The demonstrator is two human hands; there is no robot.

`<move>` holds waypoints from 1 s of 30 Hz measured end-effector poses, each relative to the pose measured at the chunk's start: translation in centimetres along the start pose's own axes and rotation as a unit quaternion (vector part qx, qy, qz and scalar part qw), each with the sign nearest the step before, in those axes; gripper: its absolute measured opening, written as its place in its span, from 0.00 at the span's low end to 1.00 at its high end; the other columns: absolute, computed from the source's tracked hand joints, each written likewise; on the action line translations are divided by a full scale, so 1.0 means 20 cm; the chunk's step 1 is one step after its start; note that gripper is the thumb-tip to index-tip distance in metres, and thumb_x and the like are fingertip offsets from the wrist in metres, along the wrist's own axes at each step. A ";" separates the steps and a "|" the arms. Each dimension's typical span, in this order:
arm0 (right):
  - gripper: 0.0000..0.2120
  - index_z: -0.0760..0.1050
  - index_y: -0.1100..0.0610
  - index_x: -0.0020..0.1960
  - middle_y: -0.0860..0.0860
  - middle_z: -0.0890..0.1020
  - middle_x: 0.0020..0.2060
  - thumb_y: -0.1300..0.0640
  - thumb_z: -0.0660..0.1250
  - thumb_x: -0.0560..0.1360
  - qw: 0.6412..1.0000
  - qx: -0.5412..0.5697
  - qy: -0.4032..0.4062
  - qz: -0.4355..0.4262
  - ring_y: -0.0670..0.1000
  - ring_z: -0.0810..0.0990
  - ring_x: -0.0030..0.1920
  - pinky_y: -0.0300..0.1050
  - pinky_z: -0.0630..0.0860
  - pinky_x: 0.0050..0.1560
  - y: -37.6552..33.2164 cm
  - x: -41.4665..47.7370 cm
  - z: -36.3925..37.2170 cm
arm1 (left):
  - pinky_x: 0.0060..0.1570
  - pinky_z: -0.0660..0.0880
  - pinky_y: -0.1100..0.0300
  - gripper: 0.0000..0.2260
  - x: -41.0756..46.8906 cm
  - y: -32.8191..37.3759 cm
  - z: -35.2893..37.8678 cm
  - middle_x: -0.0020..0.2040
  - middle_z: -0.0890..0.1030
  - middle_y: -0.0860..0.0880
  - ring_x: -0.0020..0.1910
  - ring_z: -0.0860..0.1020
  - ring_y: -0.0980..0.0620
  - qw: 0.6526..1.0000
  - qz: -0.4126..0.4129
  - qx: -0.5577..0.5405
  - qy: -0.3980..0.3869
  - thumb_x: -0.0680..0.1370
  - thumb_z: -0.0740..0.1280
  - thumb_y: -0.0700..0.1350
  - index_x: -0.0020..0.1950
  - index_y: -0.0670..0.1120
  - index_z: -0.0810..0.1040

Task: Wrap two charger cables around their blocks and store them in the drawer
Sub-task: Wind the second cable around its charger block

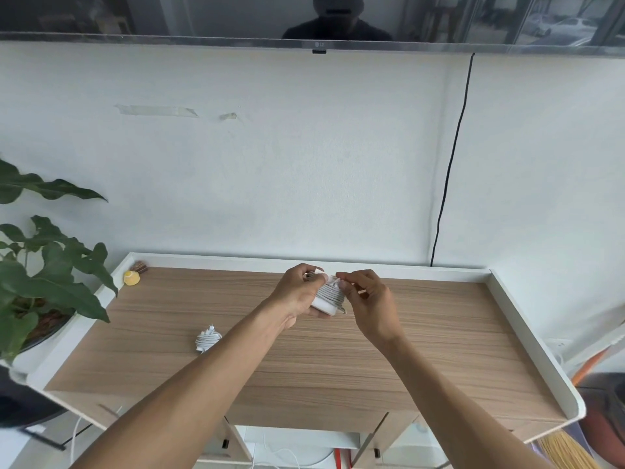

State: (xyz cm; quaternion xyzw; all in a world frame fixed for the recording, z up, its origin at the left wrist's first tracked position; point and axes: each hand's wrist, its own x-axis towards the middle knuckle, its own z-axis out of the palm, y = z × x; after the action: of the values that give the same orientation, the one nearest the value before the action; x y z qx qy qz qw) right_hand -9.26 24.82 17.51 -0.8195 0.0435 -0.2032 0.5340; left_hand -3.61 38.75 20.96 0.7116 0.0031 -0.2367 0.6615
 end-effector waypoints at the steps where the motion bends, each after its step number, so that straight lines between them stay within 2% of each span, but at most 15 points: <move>1: 0.07 0.82 0.55 0.53 0.47 0.78 0.45 0.58 0.67 0.77 1.000 0.002 -0.005 0.002 0.42 0.78 0.41 0.31 0.72 0.40 0.01 0.00 0.00 | 0.39 0.82 0.40 0.11 0.00 0.00 0.00 0.51 0.78 0.38 0.45 0.82 0.36 1.000 -0.001 0.002 0.003 0.78 0.68 0.42 0.58 0.38 0.75; 5: 0.11 0.81 0.54 0.54 0.45 0.76 0.46 0.55 0.72 0.72 0.999 0.024 -0.035 0.022 0.40 0.76 0.39 0.34 0.71 0.41 0.01 -0.01 -0.02 | 0.38 0.82 0.42 0.10 0.00 -0.01 0.02 0.52 0.78 0.38 0.43 0.83 0.37 1.000 -0.013 -0.001 0.011 0.79 0.66 0.42 0.57 0.38 0.75; 7: 0.20 0.78 0.50 0.58 0.43 0.75 0.49 0.52 0.76 0.68 0.998 -0.003 -0.065 0.008 0.40 0.75 0.43 0.32 0.72 0.42 0.02 -0.02 -0.02 | 0.38 0.82 0.41 0.09 0.01 -0.02 0.03 0.51 0.79 0.39 0.43 0.83 0.39 1.000 -0.015 -0.008 0.016 0.79 0.66 0.42 0.56 0.38 0.76; 9: 0.28 0.75 0.50 0.63 0.43 0.73 0.52 0.50 0.78 0.65 0.997 -0.043 -0.068 -0.015 0.41 0.75 0.46 0.30 0.71 0.42 0.03 -0.02 -0.02 | 0.38 0.82 0.40 0.08 0.02 -0.01 0.04 0.51 0.79 0.40 0.43 0.82 0.40 1.000 -0.010 -0.014 0.026 0.79 0.67 0.42 0.55 0.39 0.76; 11: 0.29 0.75 0.53 0.64 0.45 0.73 0.52 0.51 0.78 0.65 0.996 -0.063 -0.049 -0.029 0.40 0.74 0.46 0.28 0.70 0.43 0.03 -0.01 -0.01 | 0.38 0.82 0.41 0.09 0.02 0.01 0.05 0.52 0.79 0.39 0.43 0.83 0.39 0.999 -0.008 -0.013 0.031 0.79 0.66 0.42 0.56 0.38 0.76; 14: 0.28 0.75 0.54 0.63 0.45 0.72 0.53 0.50 0.77 0.66 0.995 -0.090 -0.032 -0.040 0.37 0.74 0.46 0.26 0.70 0.42 0.03 0.02 -0.01 | 0.36 0.82 0.43 0.10 0.03 0.02 0.06 0.52 0.78 0.40 0.41 0.83 0.39 0.999 -0.007 -0.010 0.032 0.79 0.66 0.43 0.58 0.39 0.75; 19: 0.23 0.76 0.57 0.62 0.46 0.71 0.52 0.49 0.73 0.71 0.982 -0.163 -0.036 -0.089 0.44 0.75 0.41 0.39 0.74 0.41 0.04 0.02 -0.02 | 0.36 0.82 0.42 0.10 0.04 0.02 0.07 0.49 0.78 0.42 0.39 0.82 0.39 0.999 -0.006 0.007 0.046 0.79 0.66 0.43 0.58 0.39 0.75; 23: 0.20 0.74 0.58 0.63 0.49 0.70 0.55 0.49 0.67 0.75 0.969 -0.198 -0.058 -0.134 0.43 0.74 0.40 0.39 0.76 0.42 0.09 -0.03 -0.02 | 0.38 0.82 0.40 0.09 0.03 -0.02 0.08 0.49 0.79 0.40 0.43 0.83 0.35 0.998 -0.027 0.014 0.046 0.80 0.65 0.42 0.57 0.39 0.75; 26: 0.19 0.74 0.59 0.65 0.48 0.73 0.54 0.52 0.66 0.77 0.986 -0.131 -0.060 -0.082 0.43 0.77 0.41 0.37 0.76 0.44 0.10 -0.03 -0.01 | 0.37 0.82 0.42 0.10 0.03 -0.04 0.07 0.52 0.78 0.39 0.45 0.82 0.36 0.999 -0.023 0.004 0.046 0.80 0.65 0.42 0.59 0.38 0.74; 28: 0.16 0.76 0.58 0.63 0.48 0.77 0.50 0.54 0.65 0.78 0.995 -0.074 -0.042 -0.051 0.44 0.80 0.42 0.41 0.79 0.43 0.08 0.01 -0.02 | 0.36 0.82 0.43 0.11 0.03 -0.03 0.06 0.52 0.78 0.39 0.45 0.82 0.37 0.999 -0.014 0.011 0.042 0.80 0.65 0.43 0.59 0.38 0.74; 30: 0.12 0.77 0.57 0.60 0.48 0.80 0.44 0.58 0.66 0.77 0.998 -0.052 -0.030 -0.016 0.42 0.80 0.38 0.38 0.78 0.40 0.07 0.05 -0.04 | 0.35 0.82 0.44 0.11 0.04 -0.02 0.05 0.52 0.78 0.38 0.43 0.82 0.37 0.999 -0.013 0.020 0.031 0.80 0.65 0.43 0.58 0.38 0.74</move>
State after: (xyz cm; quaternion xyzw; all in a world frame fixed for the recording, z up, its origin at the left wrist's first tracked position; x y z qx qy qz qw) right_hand -8.52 23.25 16.84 -0.8528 0.0250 -0.1844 0.4881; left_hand -3.44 37.55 20.34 0.7314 0.0280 -0.2232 0.6438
